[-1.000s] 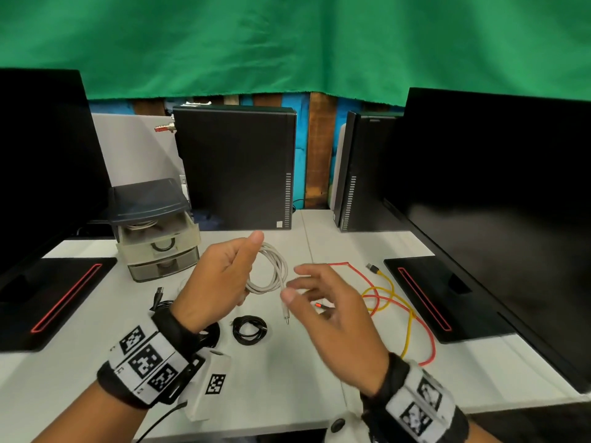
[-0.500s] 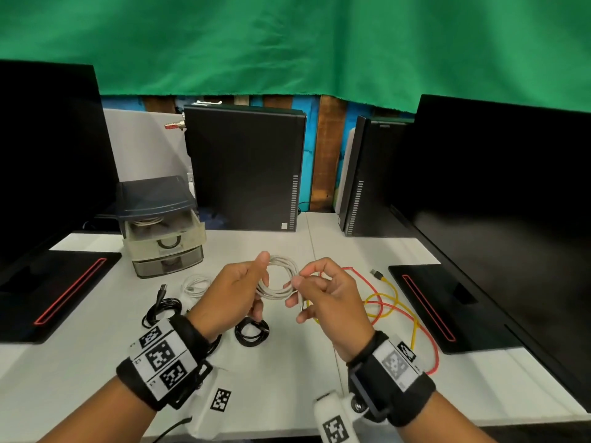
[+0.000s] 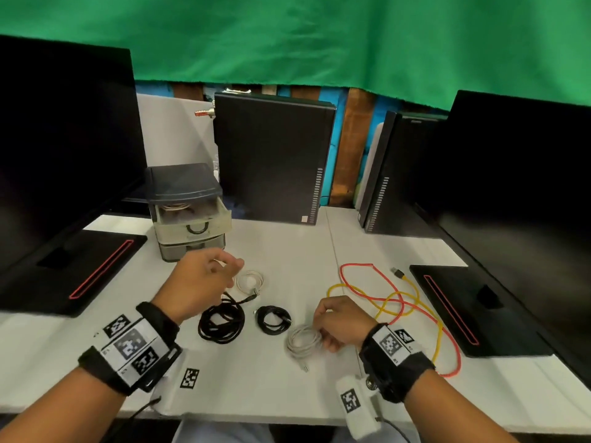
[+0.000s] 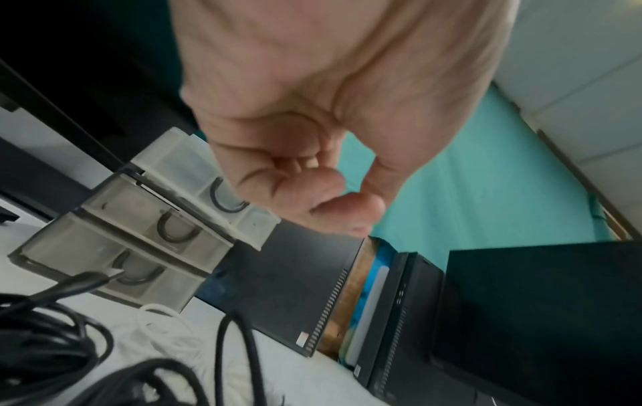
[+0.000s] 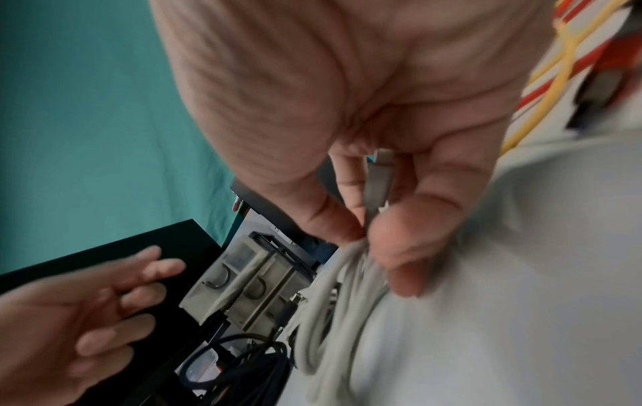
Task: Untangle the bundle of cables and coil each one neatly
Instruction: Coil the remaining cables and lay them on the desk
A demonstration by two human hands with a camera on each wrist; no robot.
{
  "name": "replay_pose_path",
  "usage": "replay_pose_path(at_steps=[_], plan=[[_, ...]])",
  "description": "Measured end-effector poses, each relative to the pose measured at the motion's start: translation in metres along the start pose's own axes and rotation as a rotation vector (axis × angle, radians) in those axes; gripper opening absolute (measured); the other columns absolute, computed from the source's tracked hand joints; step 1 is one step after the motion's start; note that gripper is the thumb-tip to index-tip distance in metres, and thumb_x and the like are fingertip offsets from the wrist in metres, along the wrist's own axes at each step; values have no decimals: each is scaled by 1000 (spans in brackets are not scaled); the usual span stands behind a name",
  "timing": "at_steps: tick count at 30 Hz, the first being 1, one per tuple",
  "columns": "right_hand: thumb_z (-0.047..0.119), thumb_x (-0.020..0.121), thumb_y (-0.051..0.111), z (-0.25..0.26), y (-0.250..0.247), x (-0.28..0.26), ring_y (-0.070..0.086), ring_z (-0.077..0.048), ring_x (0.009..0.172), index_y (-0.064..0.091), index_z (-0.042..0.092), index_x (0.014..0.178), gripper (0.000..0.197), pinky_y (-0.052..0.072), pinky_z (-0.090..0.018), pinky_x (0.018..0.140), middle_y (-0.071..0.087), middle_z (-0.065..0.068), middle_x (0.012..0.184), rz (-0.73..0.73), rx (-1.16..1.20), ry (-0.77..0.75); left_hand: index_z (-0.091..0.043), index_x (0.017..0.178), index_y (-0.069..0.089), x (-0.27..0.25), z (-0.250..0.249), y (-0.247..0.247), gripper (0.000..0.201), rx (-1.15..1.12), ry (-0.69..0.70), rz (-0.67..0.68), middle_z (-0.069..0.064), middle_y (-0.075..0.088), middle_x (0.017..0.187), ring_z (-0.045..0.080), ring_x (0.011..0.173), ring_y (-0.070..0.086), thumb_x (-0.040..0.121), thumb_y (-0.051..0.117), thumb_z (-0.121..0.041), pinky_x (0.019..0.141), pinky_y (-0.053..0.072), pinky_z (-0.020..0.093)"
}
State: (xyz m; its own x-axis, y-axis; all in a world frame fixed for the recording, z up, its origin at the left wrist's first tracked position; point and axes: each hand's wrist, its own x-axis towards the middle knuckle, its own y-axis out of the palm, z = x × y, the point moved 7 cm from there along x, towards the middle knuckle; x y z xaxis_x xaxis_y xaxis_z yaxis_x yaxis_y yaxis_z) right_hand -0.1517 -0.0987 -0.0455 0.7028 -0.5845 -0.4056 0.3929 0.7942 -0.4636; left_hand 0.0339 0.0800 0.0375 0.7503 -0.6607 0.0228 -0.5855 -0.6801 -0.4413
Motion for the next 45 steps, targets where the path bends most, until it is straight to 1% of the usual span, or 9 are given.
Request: replay_pose_path(at_steps=[8,13,16,19,25,28,31,37,45], plan=[[3,88,63,30,34,42,58,-15,40,59,10,71,19,53,-28,45,60,-8,54,-57,94,-28,-17,90,70,-1,-4,-11,19,-108,18,-46,7,70,77,16,51,55,93,66,-35,49,42,24],[32,85,71,24,25,24,60,-23,57,69,9,77,25,48,-27,49,62,-6,63,-44,-184,-80,-13,89,71,-7,-7,19,19,-137,13,103,3,67,68,13,49,53,94,66,-30,44,39,22],[41,86,71,16,-4,2,62,-22,61,69,13,80,29,45,-25,47,63,-2,67,-84,-156,-119,-9,91,70,-13,-17,46,18,-123,49,209,1,66,66,15,50,53,94,66,-26,46,41,22],[27,91,70,12,-55,-30,62,-21,64,71,8,89,19,42,-21,42,65,-8,75,-224,55,-153,-8,92,70,-15,-26,72,16,-145,81,282,1,66,65,17,48,53,95,66,-22,47,41,22],[27,95,64,4,-150,-80,67,-17,69,74,15,95,15,51,-28,57,74,-5,89,-468,250,-203,-13,85,69,-8,-42,150,13,-171,70,441,1,65,66,15,46,55,96,66,-20,45,39,20],[27,95,64,3,-168,-87,65,-17,68,74,14,94,17,50,-28,56,74,-6,87,-514,311,-246,-17,81,67,-8,-52,204,15,-57,82,543,0,64,69,14,49,56,95,65,-23,46,43,23],[27,95,64,5,-169,-86,64,-17,68,73,13,92,17,49,-28,56,73,-5,86,-521,304,-273,-21,85,73,-4,-66,244,13,203,243,537,-5,65,78,14,68,62,93,63,-24,69,56,31],[31,96,64,9,-176,-83,64,-13,67,71,14,92,18,49,-26,57,74,-4,86,-558,280,-336,-33,111,71,-24,-69,299,27,794,560,619,-4,64,111,23,104,62,86,66,-27,76,41,24],[26,95,65,11,-189,-91,61,-9,58,71,13,91,15,47,-24,52,72,-3,78,-619,354,-410,-13,121,59,-15,-62,289,26,1074,652,478,9,53,124,34,113,54,97,50,-15,83,45,41]])
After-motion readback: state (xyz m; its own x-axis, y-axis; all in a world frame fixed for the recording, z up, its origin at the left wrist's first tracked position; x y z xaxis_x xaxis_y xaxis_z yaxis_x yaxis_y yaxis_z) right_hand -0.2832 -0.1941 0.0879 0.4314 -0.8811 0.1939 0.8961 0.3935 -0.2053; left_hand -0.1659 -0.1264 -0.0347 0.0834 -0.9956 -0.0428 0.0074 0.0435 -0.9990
